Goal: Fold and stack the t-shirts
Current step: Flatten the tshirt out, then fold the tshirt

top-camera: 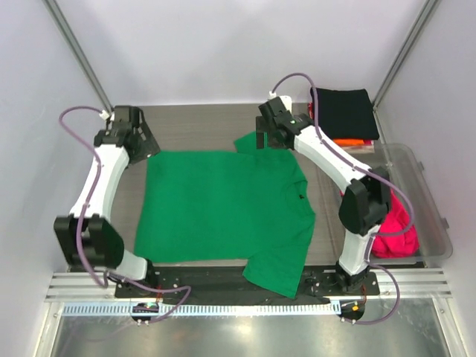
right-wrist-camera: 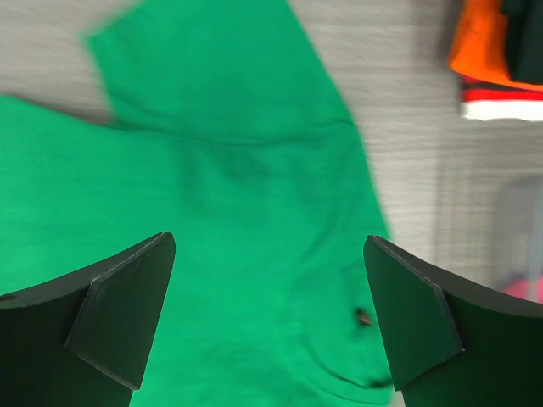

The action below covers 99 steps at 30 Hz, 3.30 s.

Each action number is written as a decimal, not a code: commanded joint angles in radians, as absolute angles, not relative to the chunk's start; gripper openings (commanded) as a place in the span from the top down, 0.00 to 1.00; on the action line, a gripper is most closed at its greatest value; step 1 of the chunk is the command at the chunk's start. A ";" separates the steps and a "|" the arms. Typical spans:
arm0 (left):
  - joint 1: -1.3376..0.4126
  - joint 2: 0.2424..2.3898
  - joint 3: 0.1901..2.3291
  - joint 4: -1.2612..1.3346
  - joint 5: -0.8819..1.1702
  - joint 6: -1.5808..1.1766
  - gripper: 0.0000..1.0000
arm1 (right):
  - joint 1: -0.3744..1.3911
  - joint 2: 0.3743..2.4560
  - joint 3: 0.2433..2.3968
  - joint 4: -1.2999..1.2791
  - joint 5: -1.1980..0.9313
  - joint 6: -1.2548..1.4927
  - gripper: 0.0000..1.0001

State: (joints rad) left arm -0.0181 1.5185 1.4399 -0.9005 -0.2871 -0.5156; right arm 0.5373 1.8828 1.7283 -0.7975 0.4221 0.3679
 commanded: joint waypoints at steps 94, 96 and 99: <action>0.078 1.080 0.477 -0.466 -0.388 -1.083 0.67 | 0.477 0.775 0.491 -0.724 -0.080 0.825 0.03; 0.078 1.077 0.476 -0.465 -0.388 -1.081 0.74 | 0.494 0.798 0.474 -0.707 -0.077 0.848 0.04; 0.078 1.071 0.472 -0.468 -0.385 -1.075 0.88 | 0.553 0.839 0.454 -0.667 -0.063 0.877 0.07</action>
State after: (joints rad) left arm 0.0727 1.0798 0.4801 -0.5041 -0.3561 -1.0710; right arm 0.5026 0.8082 0.4671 -0.7254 -0.0925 0.8291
